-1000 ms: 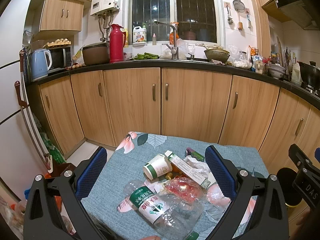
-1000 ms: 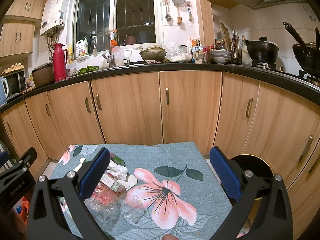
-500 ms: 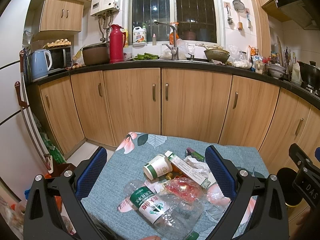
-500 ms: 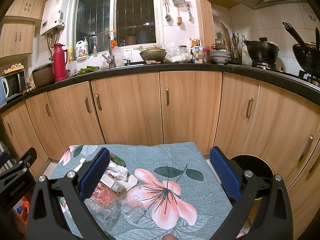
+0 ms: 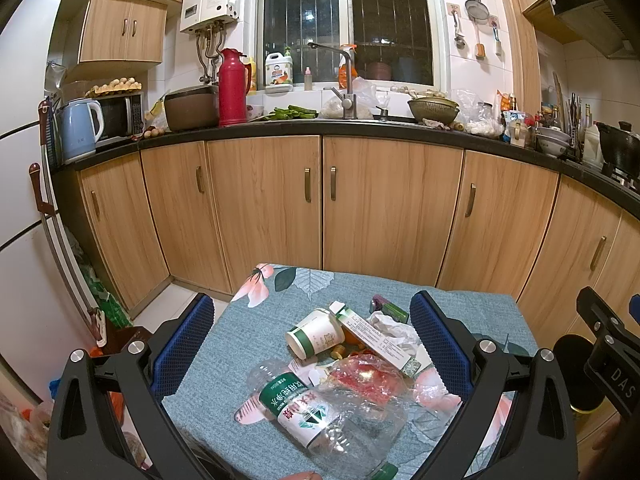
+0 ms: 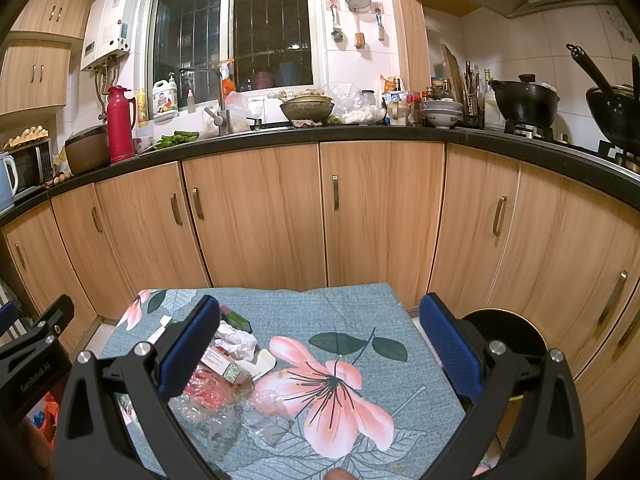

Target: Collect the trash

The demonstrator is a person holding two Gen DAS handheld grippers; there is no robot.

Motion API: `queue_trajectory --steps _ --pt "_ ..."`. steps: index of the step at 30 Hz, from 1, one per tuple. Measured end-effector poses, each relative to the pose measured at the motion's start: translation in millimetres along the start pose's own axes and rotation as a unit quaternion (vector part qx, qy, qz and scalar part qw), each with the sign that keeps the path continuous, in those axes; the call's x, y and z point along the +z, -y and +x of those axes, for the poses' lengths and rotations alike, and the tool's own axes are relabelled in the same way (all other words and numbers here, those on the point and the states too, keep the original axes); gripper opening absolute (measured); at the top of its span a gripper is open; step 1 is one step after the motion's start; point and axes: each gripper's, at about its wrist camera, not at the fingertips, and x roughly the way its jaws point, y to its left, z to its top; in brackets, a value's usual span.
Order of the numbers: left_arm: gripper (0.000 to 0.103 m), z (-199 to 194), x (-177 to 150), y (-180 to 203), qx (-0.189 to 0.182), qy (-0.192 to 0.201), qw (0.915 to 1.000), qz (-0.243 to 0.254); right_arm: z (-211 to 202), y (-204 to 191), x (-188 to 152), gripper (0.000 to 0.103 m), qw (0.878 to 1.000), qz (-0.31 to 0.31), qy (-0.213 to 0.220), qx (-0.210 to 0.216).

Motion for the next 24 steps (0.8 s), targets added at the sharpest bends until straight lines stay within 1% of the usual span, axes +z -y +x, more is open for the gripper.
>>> queue_trajectory --steps 17,21,24 --pt "0.095 1 -1 0 0.0 -0.001 1.0 0.0 0 1 1 0.1 1.0 0.001 -0.003 0.0" --pt "0.095 5 -7 -3 0.005 -0.007 1.0 0.0 4 -3 -4 0.1 1.0 -0.003 -0.011 0.002" --pt "0.095 13 -14 -9 0.009 -0.022 0.9997 -0.003 7 -6 -7 0.1 1.0 -0.006 -0.017 0.006"
